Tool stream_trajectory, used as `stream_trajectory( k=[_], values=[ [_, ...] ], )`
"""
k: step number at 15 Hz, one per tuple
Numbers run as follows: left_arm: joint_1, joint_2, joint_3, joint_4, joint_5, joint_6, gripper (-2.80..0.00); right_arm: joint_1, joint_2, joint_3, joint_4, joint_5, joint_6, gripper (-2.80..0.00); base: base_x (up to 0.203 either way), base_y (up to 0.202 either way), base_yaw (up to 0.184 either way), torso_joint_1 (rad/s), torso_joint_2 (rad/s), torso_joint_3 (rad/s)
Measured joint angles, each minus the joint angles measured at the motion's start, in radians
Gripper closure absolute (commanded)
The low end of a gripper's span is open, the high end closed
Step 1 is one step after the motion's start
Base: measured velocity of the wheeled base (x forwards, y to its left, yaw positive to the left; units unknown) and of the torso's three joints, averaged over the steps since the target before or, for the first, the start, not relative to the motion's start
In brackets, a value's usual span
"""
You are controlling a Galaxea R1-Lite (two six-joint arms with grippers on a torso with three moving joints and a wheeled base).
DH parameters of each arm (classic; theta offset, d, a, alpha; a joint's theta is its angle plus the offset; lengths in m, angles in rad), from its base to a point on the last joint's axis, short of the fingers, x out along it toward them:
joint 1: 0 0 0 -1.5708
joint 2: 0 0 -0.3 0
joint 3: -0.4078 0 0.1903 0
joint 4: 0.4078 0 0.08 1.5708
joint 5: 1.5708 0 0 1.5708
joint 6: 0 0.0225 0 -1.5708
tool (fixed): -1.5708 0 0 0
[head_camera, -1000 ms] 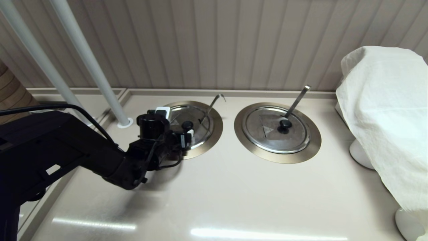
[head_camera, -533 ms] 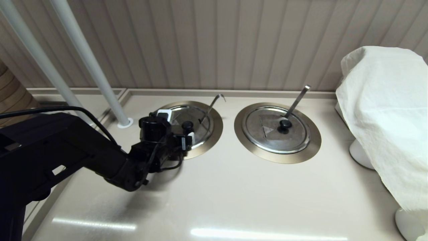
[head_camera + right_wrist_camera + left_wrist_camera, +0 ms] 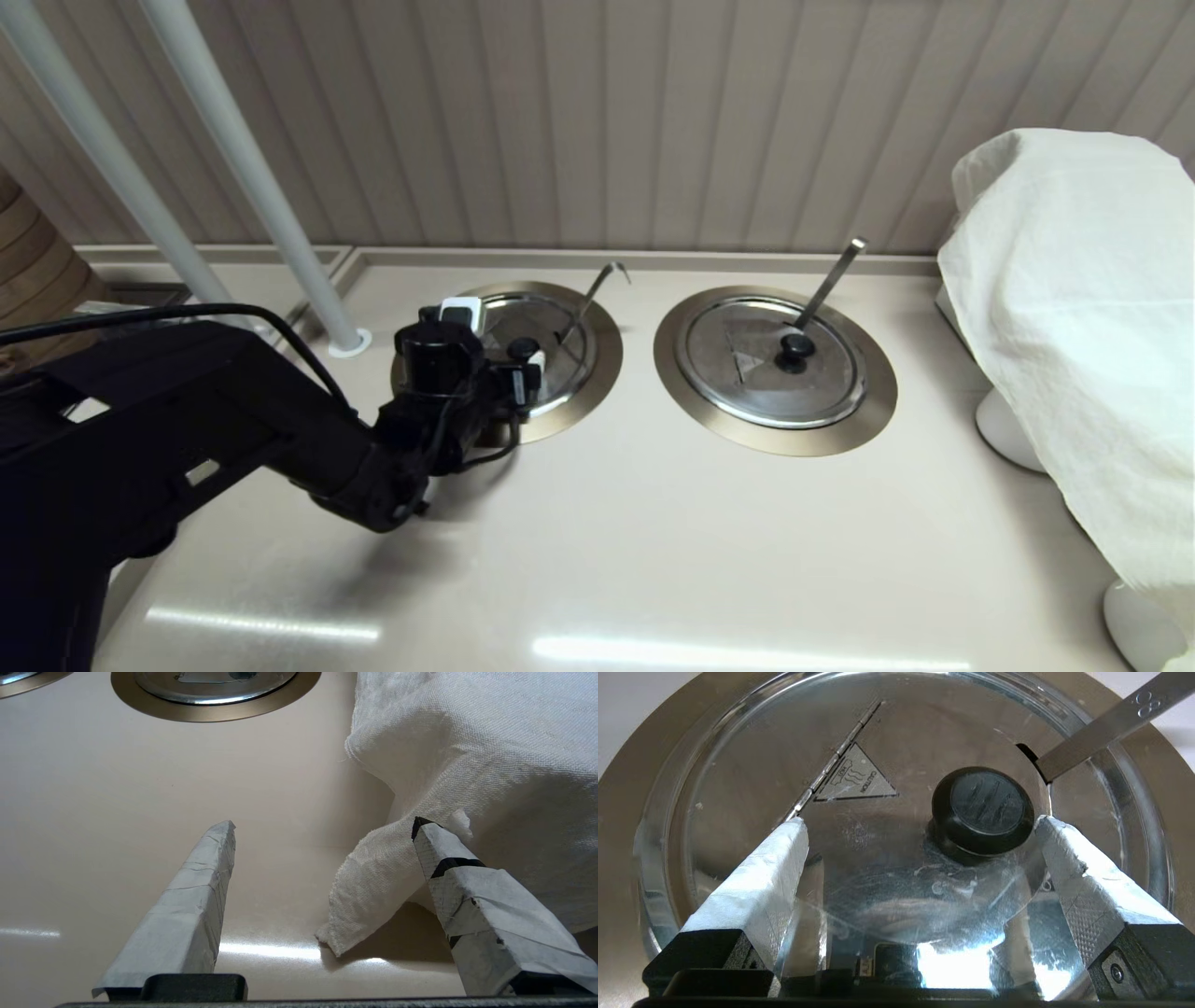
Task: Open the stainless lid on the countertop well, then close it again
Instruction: Open the lid
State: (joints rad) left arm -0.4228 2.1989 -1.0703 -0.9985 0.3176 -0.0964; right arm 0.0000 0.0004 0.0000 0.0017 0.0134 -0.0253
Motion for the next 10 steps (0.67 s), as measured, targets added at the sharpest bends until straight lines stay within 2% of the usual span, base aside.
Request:
stream_trajectory(
  k=[4, 10],
  values=[
    [-0.001, 0.033, -0.018, -0.017, 0.003, 0.004, -2.8, 0.0, 0.0, 0.0, 0.0, 0.0, 0.0, -2.8, 0.0, 0.0, 0.0, 0.0, 0.0, 0.0],
    [-0.003, 0.064, -0.064, -0.022, 0.043, 0.005, -2.8, 0.0, 0.0, 0.0, 0.0, 0.0, 0.0, -2.8, 0.0, 0.0, 0.0, 0.0, 0.0, 0.0]
  ],
)
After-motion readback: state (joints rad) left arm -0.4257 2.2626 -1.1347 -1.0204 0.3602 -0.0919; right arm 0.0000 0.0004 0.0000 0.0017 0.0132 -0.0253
